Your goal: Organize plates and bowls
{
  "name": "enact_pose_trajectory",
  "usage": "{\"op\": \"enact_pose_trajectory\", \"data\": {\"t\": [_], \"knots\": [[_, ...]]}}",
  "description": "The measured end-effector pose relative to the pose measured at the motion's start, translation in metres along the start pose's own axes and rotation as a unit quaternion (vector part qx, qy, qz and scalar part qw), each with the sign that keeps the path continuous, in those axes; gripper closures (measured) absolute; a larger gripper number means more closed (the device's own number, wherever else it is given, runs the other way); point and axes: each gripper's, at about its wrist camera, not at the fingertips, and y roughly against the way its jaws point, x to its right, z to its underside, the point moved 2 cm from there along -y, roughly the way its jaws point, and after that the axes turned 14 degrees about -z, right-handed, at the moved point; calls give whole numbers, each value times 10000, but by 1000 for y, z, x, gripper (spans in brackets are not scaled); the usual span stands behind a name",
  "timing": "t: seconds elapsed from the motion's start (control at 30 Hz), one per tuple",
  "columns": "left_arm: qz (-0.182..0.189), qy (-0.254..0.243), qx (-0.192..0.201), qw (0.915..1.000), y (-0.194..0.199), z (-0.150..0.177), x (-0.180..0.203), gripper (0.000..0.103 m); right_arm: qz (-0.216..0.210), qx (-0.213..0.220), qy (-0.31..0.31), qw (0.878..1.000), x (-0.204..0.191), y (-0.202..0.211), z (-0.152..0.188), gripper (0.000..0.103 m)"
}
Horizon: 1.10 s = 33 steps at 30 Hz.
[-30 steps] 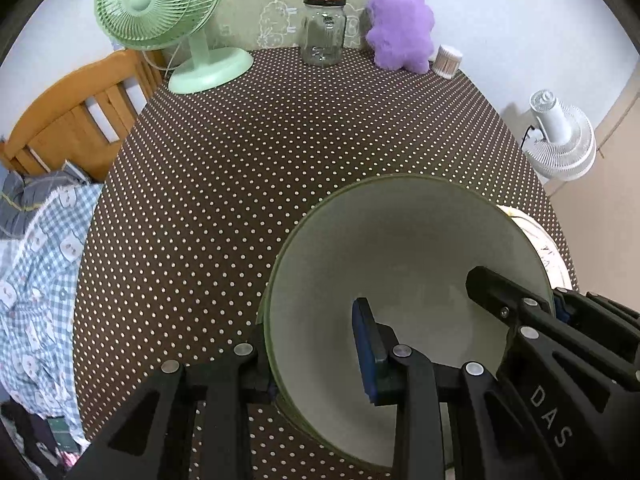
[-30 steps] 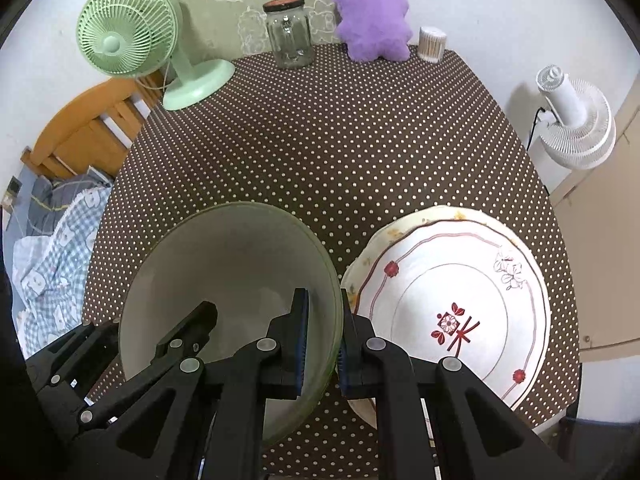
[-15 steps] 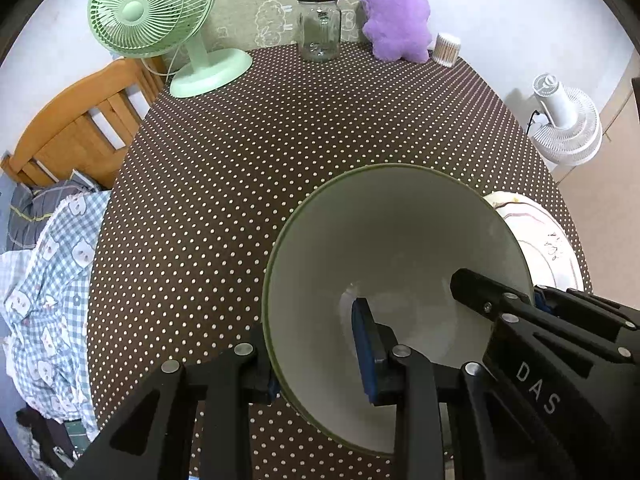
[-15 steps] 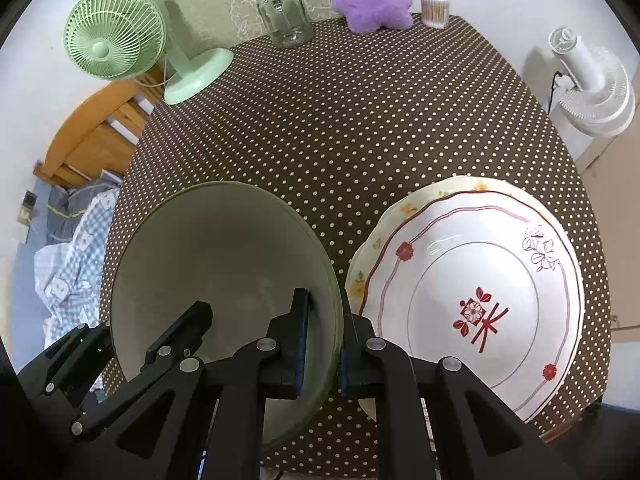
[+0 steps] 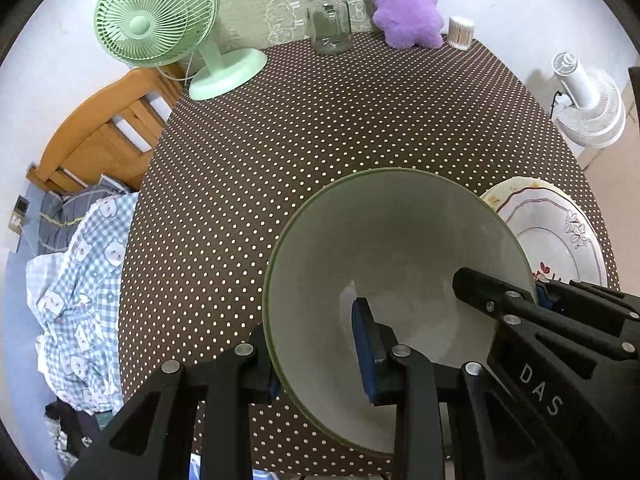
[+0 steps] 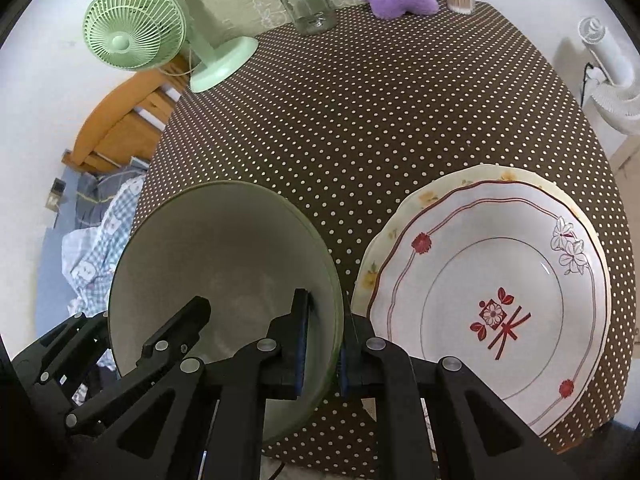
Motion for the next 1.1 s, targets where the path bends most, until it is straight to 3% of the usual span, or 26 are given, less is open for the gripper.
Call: {"op": "enact_pose_trajectory", "data": {"t": [0.37, 0.5, 0.77, 0.87, 1.1], "knots": [[-142, 193, -92, 9997, 0, 0, -4, 73, -165, -152, 155, 9996, 0, 1, -3, 91], [-408, -28, 2, 9992, 1, 2, 0, 67, -142, -163, 301, 9993, -7, 3, -1, 91], [-293, 16, 72, 9995, -2, 6, -8, 67, 99, -116, 384, 9991, -17, 2, 4, 91], [-471, -98, 237, 9986, 0, 7, -9, 67, 303, -93, 442, 9985, -22, 0, 4, 91], [-477, -147, 408, 9979, -6, 8, -14, 67, 649, -17, 438, 9969, -28, -3, 6, 89]]}}
